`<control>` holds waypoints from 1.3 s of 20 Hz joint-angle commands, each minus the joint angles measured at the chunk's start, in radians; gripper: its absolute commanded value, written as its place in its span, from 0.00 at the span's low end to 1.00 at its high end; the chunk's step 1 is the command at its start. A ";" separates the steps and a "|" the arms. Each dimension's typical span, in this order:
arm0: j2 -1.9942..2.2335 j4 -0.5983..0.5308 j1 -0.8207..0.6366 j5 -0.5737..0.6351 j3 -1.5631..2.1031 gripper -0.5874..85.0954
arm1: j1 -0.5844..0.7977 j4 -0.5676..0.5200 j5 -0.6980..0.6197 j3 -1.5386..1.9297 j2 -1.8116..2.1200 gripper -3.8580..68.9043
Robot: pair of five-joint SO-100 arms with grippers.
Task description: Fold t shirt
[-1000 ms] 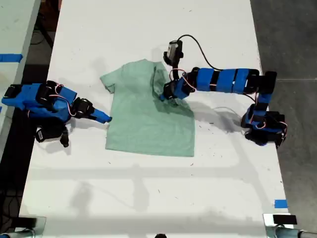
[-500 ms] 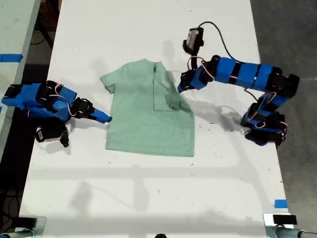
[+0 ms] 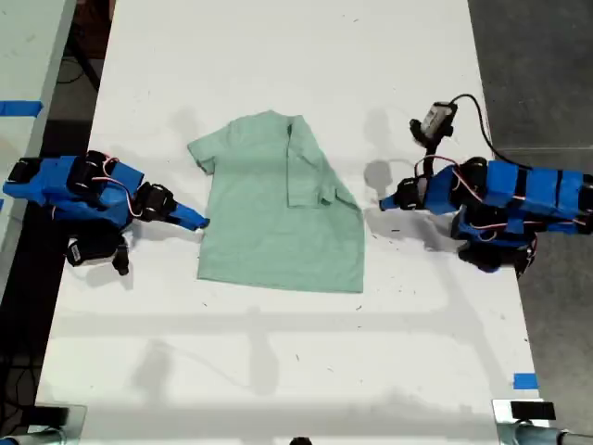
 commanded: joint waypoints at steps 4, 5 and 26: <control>0.008 0.002 -0.011 0.005 0.006 0.16 | 0.049 0.193 0.041 0.314 0.532 0.04; 0.008 0.002 -0.011 0.005 0.006 0.16 | 0.018 0.189 0.069 0.307 0.532 0.04; 0.008 0.002 -0.011 0.005 0.006 0.16 | 0.018 0.206 0.140 0.319 0.532 0.04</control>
